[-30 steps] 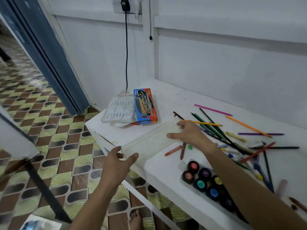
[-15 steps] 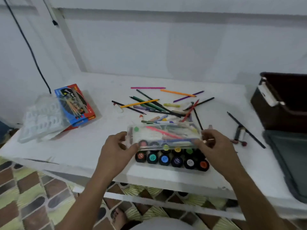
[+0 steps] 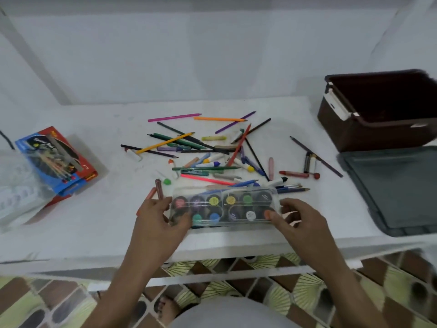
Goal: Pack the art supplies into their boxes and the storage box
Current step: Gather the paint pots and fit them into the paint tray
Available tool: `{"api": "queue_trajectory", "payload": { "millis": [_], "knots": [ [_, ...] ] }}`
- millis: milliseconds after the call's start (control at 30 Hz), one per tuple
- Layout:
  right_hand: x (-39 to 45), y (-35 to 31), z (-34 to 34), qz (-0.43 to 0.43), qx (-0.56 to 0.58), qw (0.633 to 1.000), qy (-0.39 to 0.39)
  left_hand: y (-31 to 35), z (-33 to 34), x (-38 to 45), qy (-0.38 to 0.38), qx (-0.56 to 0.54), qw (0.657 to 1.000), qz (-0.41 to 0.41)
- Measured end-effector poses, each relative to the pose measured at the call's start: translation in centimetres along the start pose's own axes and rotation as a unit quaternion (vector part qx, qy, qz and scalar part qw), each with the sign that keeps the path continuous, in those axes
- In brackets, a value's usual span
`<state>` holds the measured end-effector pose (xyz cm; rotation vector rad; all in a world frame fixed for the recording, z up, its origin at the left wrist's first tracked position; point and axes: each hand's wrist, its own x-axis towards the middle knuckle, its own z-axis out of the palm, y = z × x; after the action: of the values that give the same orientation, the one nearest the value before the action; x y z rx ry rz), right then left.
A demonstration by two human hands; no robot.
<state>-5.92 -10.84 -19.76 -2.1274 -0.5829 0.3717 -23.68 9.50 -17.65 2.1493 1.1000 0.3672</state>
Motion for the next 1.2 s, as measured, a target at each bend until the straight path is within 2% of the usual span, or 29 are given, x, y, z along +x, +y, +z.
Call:
{"api": "queue_trajectory", "payload": {
  "millis": [300,533,667,800,1200],
  "knots": [
    [-0.3,0.0,0.5,0.006,-0.023,1.0,0.001,-0.5,0.6,-0.5,0.013,0.017,1.0,-0.001],
    [0.1,0.1,0.6,-0.017,-0.037,0.999,0.025,-0.7,0.7,-0.2,-0.004,0.018,1.0,0.005],
    [0.3,0.6,0.8,-0.024,-0.052,0.998,0.021,-1.2,0.8,-0.4,0.008,0.01,1.0,-0.012],
    [0.4,0.9,0.9,-0.029,-0.053,0.998,0.014,-1.8,0.6,-0.7,0.04,-0.017,0.997,-0.063],
    [0.2,0.9,1.0,-0.036,-0.044,0.998,0.012,-2.1,0.6,-0.2,0.04,0.043,0.997,-0.059]
  ]
}}
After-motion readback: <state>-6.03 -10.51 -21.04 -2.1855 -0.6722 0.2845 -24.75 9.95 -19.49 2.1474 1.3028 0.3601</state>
